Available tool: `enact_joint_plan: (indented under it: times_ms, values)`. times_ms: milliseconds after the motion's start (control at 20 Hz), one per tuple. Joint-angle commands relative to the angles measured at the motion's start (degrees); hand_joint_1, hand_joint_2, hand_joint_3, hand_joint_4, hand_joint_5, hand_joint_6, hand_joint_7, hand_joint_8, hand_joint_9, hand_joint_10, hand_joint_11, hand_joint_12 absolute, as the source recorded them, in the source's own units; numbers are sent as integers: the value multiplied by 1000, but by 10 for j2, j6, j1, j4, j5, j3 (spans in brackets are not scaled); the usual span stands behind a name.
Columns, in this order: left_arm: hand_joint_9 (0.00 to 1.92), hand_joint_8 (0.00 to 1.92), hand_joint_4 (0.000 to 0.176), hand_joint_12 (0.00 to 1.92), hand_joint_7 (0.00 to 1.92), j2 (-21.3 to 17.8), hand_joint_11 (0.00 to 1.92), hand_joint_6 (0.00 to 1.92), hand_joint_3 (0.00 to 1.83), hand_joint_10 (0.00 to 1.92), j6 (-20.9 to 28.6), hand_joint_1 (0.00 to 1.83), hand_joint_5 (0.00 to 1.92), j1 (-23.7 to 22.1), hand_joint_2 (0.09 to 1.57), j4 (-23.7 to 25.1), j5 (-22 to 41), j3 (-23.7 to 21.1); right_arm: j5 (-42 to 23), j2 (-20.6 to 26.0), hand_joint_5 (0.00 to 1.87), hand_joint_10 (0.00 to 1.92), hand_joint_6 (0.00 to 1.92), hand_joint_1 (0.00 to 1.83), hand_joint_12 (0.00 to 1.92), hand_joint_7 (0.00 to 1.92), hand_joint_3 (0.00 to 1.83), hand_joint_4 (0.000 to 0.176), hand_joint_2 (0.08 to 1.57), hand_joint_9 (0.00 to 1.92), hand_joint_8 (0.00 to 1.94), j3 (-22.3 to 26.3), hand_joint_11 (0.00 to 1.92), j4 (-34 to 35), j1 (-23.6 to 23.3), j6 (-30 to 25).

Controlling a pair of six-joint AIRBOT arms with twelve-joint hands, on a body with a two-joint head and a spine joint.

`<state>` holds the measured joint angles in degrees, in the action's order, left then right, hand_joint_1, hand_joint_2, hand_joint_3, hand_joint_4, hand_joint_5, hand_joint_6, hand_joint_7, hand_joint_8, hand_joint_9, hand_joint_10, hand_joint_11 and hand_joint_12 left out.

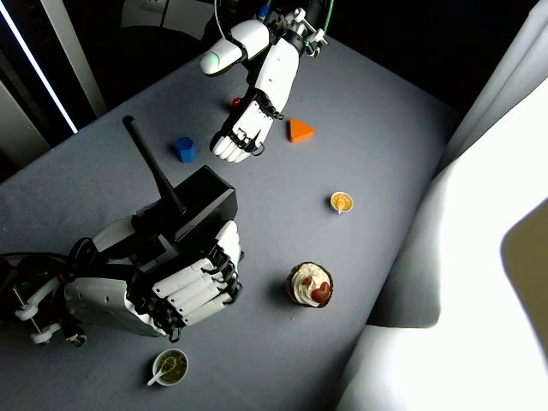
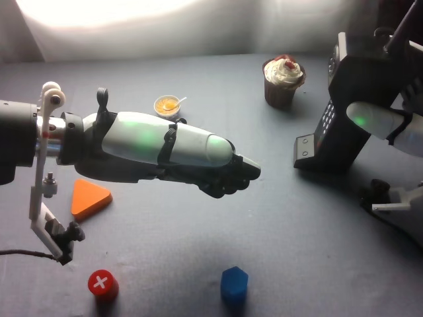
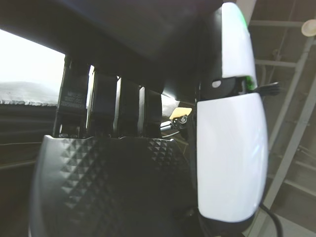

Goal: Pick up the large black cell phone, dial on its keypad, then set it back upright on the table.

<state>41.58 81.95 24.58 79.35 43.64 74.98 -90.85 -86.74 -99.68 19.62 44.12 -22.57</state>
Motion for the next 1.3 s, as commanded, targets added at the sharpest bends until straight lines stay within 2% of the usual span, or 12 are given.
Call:
enact_joint_plan:
  times_ms: [0, 150, 300, 500, 550, 650, 700, 750, 850, 950, 1050, 1250]
  values:
    - [224, 3, 23, 440, 275, -1, 0, 2, 0, 0, 3, 0, 235, -10, 1215, -40, 32, 0, -72, 10, 797, 220, 29, 1065, 1202, 775, 1, 0, 1073, 722, 1, -5, 395, 9, 0, -11]
    - [227, 4, 19, 447, 285, -1, 0, 0, 0, 2, 3, 0, 236, -10, 1214, -40, 32, 2, -71, 10, 731, 97, 0, 1025, 1178, 717, 1, 0, 1015, 675, 0, -5, 309, 9, 0, -11]
    - [233, 6, 19, 444, 294, -1, 0, 4, 0, 4, 3, 0, 247, -9, 1209, -40, 32, 2, -71, 10, 630, 40, 0, 947, 1145, 627, 12, 0, 1039, 593, 0, -4, 226, 9, 1, -11]
    - [223, 3, 19, 443, 277, -1, 0, 2, 2, 2, 3, 0, 233, -9, 1223, -40, 32, 1, -71, 10, 465, 0, 0, 790, 1058, 427, 0, 1, 1028, 370, 0, -3, 3, 9, 2, -11]
    - [225, 3, 22, 441, 279, -1, 0, 3, 0, 2, 3, 0, 235, -9, 1219, -40, 32, 1, -71, 11, 379, 0, 0, 708, 923, 322, 0, 26, 1013, 282, 0, -2, 0, 8, 2, -11]
    - [228, 3, 19, 426, 283, -1, 0, 2, 0, 2, 3, 0, 238, -9, 1212, -40, 32, 1, -71, 12, 215, 0, 0, 603, 622, 168, 0, 43, 994, 158, 5, -2, 0, 8, 4, -11]
    - [239, 4, 21, 476, 298, -1, 0, 3, 1, 3, 3, 0, 248, -9, 1217, -40, 32, 1, -71, 12, 94, 5, 4, 551, 257, 47, 0, 49, 943, 33, 8, -2, 0, 8, 5, -11]
    - [239, 4, 21, 476, 298, -1, 0, 3, 1, 3, 3, 0, 248, -9, 1217, -40, 32, 1, -71, 12, 94, 5, 4, 551, 257, 47, 0, 49, 943, 33, 8, -1, 0, 8, 5, -11]
    - [250, 4, 21, 505, 307, -1, 0, 1, 0, 5, 3, 0, 248, -9, 1215, -40, 32, 1, -71, 14, 0, 0, 0, 333, 4, 0, 0, 48, 872, 0, 0, 0, 0, 7, 5, -11]
    - [235, 3, 20, 456, 290, -1, 0, 2, 0, 3, 3, 0, 231, -8, 1216, -40, 32, 0, -71, 20, 0, 0, 0, 257, 0, 0, 0, 55, 863, 0, 0, 5, 0, 3, 9, -11]
    - [235, 2, 19, 474, 286, -1, 0, 4, 0, 3, 3, 0, 242, -7, 1213, -40, 32, 0, -77, 32, 0, 0, 0, 139, 0, 0, 0, 77, 814, 0, 0, 18, 0, -4, 22, -11]
    - [242, 1, 21, 527, 295, -2, 0, 1, 0, 0, 3, 0, 249, -5, 1208, -40, 32, -2, -91, 85, 0, 0, 0, 0, 0, 0, 0, 76, 821, 0, 0, 88, 0, -5, 53, -4]
